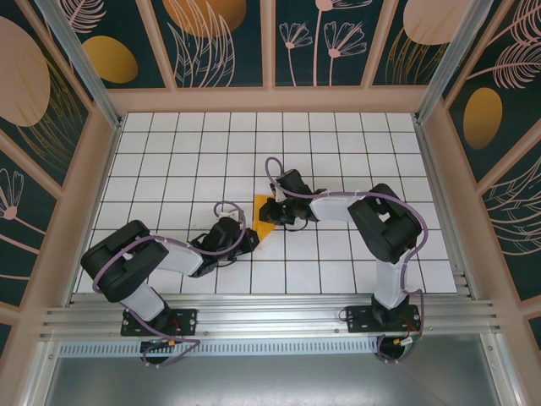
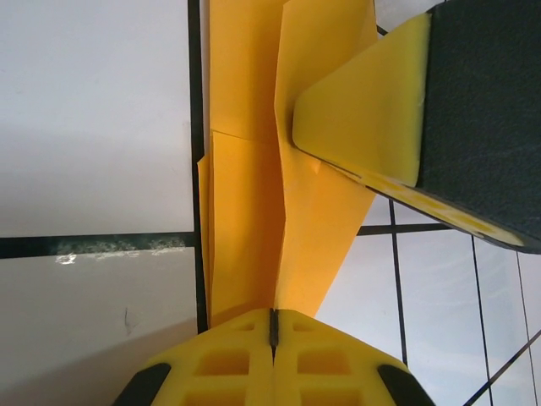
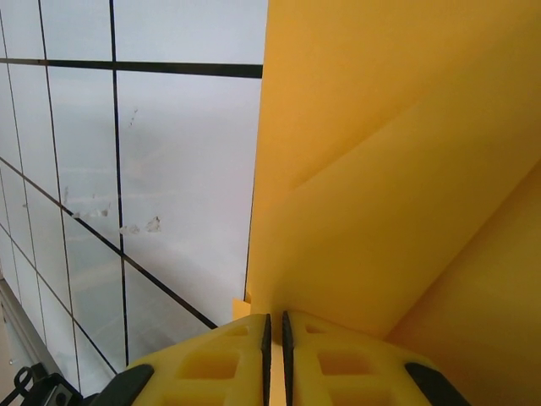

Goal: Fold a paper plane with a square sheet of paper (pick it up from the middle)
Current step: Fourth fold the wing at the center of the table.

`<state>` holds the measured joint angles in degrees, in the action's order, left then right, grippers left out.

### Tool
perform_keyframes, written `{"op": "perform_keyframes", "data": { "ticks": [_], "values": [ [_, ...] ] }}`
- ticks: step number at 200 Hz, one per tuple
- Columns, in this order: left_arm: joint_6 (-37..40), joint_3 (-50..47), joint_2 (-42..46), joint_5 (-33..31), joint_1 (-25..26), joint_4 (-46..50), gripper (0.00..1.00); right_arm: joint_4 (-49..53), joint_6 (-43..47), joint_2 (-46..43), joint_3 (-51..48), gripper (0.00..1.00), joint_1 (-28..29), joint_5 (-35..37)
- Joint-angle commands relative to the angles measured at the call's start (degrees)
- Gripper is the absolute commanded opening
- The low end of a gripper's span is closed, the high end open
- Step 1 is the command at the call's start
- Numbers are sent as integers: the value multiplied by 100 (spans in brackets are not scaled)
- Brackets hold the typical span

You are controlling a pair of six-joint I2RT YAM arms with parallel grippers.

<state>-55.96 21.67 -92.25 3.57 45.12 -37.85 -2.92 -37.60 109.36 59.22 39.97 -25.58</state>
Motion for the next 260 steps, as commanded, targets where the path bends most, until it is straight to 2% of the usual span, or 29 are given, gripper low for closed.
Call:
{"op": "perform_keyframes", "data": {
  "ticks": [1,31,71,97,141,205,260],
  "values": [
    [-55,-138,-164,-159,-56,603,0,-8,-1,-388,-8,16,6,217],
    [-308,-405,-249,354,-328,-114,0,-161,-11,-716,-279,18,-52,354],
    [-263,-366,-276,1023,-558,-304,0,-342,61,-757,-404,19,-59,32],
    [-579,-561,-311,1313,-778,-782,0,-411,60,-681,-419,18,-26,-78],
    [-866,-649,-381,1535,-953,-1026,0,-574,69,-647,-451,19,2,-316],
    [-1474,-949,-558,1778,-1147,-1910,0,-617,139,-246,-164,19,45,-712],
    [-1644,-998,-762,1778,-1157,-1991,0,-637,97,21,129,20,102,-812]
  ]
}}
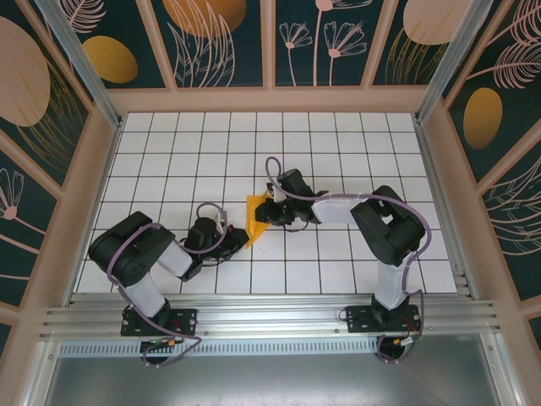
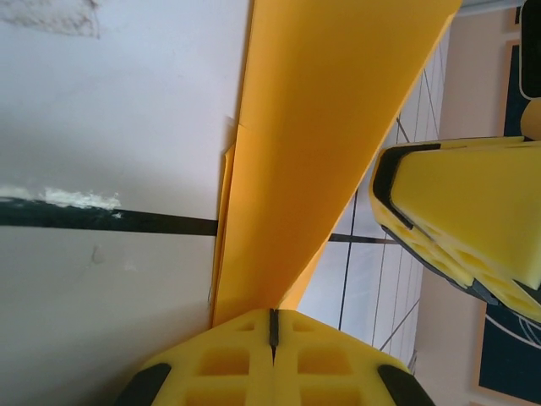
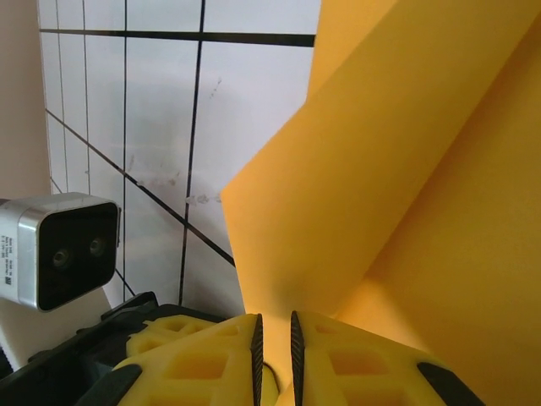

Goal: Fold a paper plane with a square sheet of paper (pick it up from the middle)
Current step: Fourth fold the wing at the center of the table.

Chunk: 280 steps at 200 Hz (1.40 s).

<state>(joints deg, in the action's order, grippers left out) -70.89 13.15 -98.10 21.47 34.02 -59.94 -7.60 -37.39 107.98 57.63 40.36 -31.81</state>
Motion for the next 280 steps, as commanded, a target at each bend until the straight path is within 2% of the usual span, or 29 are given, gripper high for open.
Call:
{"op": "perform_keyframes", "data": {
  "ticks": [1,55,99,110,134,158,173,223,250,280],
  "values": [
    [-148,-146,-180,-12,-50,228,0,-166,74,165,295,19,61,-187],
    [-346,-220,-200,-13,-53,39,0,-200,27,527,483,19,60,-231],
    [-310,-210,-77,-89,-57,284,1,-234,21,702,513,19,60,-169],
    [-181,-184,-43,-168,-58,546,10,-238,21,719,513,19,60,-178],
    [347,64,540,-477,-56,1742,18,-230,21,682,504,19,60,-161],
    [855,304,996,-829,-59,2741,19,-194,47,658,535,19,55,-179],
    [995,393,1097,-936,-55,2993,18,-201,55,654,536,19,59,-185],
    [868,309,1038,-591,-55,2216,29,-160,60,652,583,19,60,-176],
    [1115,474,1179,-618,-54,2523,32,-146,65,652,583,19,58,-178],
    [1376,685,1073,-644,-59,2915,31,-165,47,648,585,19,60,-178]
  ]
}}
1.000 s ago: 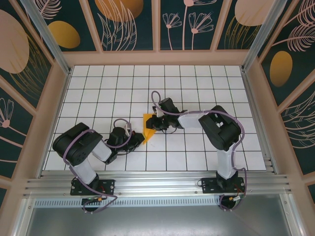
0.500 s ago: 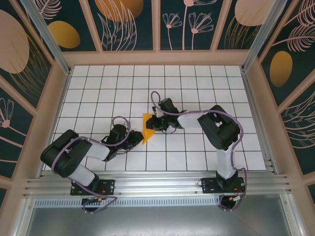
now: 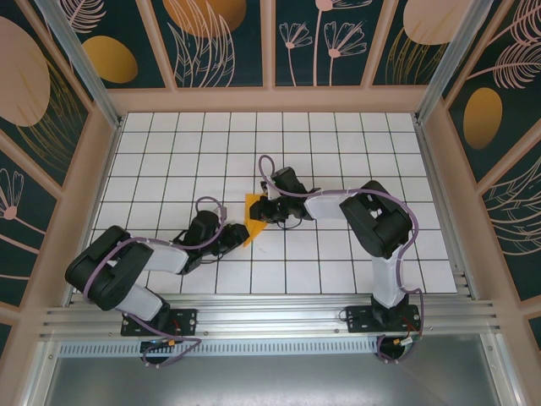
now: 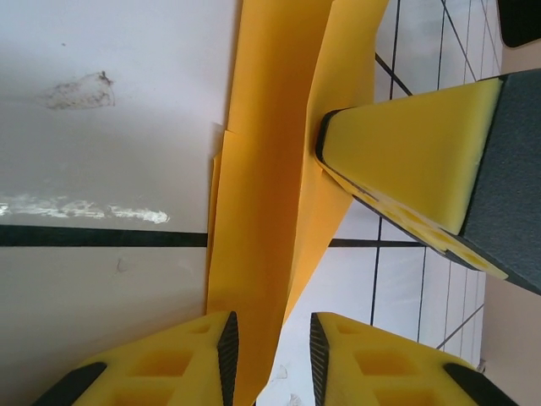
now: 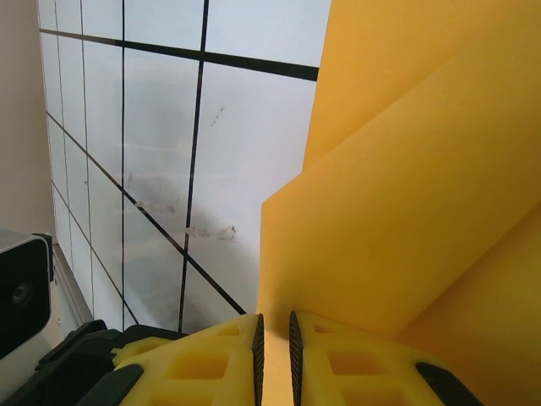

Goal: Fold a paper plane with a square sheet of paper (pick it up from the middle)
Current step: Fourth fold the wing at the center of the table.

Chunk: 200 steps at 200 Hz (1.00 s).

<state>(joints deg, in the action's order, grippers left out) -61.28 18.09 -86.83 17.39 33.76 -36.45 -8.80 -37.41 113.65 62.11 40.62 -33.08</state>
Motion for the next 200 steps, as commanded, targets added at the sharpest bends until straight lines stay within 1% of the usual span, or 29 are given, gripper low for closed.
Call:
{"op": "perform_keyframes", "data": {
  "ticks": [1,24,58,81,100,120,173,182,200],
  "values": [
    [423,202,-63,-236,-30,576,31,-48,49,81,141,19,34,-51],
    [502,283,-232,-165,-33,570,28,-46,52,94,153,19,34,-71],
    [615,334,-396,-97,-31,534,27,-34,41,114,179,19,34,-76],
    [759,432,-508,-104,-29,721,27,-28,48,120,188,19,34,-85],
    [812,456,-555,-129,-29,792,21,-24,49,123,187,19,39,-92],
    [916,482,-596,-165,-28,902,18,-28,58,125,188,19,31,-117],
    [899,482,-638,-274,-30,907,2,44,102,98,240,19,36,-116],
    [864,460,-651,-263,-28,864,0,69,125,91,249,19,34,-104],
    [800,382,-619,-245,-32,734,0,181,217,9,276,19,34,-10]
  ]
}}
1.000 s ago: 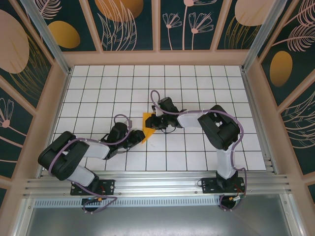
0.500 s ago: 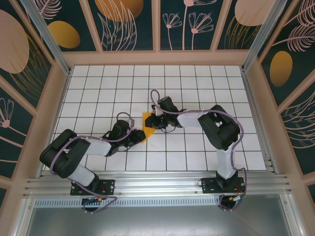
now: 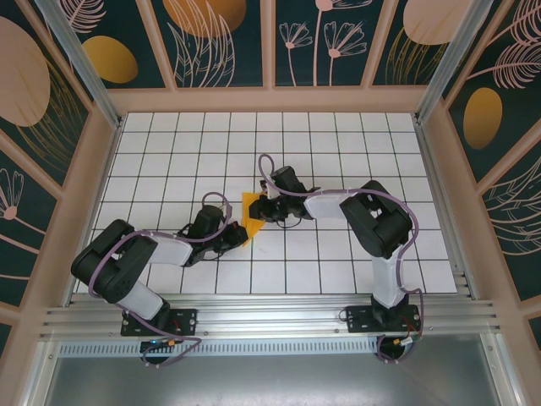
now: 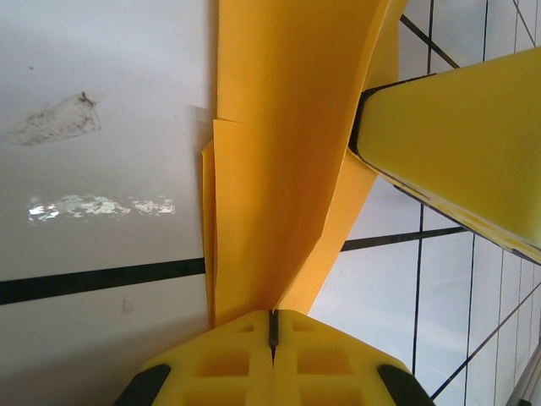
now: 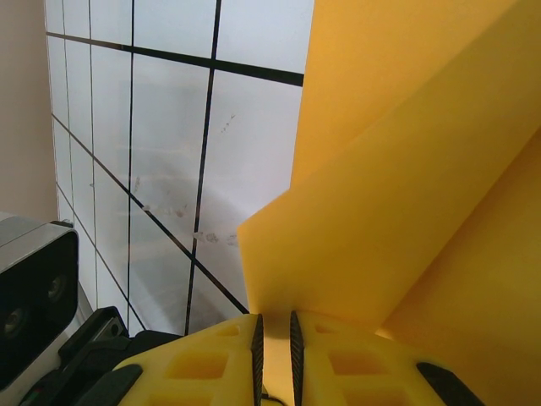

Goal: Fold a paper plane with a square sheet of paper (pick it up from the middle)
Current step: Fourth fold the wing at the center of the table.

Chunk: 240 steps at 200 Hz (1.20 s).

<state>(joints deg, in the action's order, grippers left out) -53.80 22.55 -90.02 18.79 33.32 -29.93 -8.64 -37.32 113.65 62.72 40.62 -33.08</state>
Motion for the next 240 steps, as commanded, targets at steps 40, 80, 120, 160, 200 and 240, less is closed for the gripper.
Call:
{"op": "perform_keyframes", "data": {
  "ticks": [40,80,120,160,200,240],
  "values": [
    [45,-102,-346,-156,12,-259,0,288,291,-571,-132,23,-162,489],
    [44,-101,-486,51,10,-531,0,394,271,-821,-393,23,-327,850],
    [157,-31,-599,232,12,-622,0,765,214,-518,-195,13,-318,1137],
    [228,61,-781,551,16,-874,0,1025,334,-200,-9,13,-327,1103],
    [384,213,-1083,842,21,-912,0,1550,489,-136,26,12,-331,1555],
    [513,324,-1165,1053,46,-922,0,1683,352,-678,-531,11,-316,1865]
  ]
}}
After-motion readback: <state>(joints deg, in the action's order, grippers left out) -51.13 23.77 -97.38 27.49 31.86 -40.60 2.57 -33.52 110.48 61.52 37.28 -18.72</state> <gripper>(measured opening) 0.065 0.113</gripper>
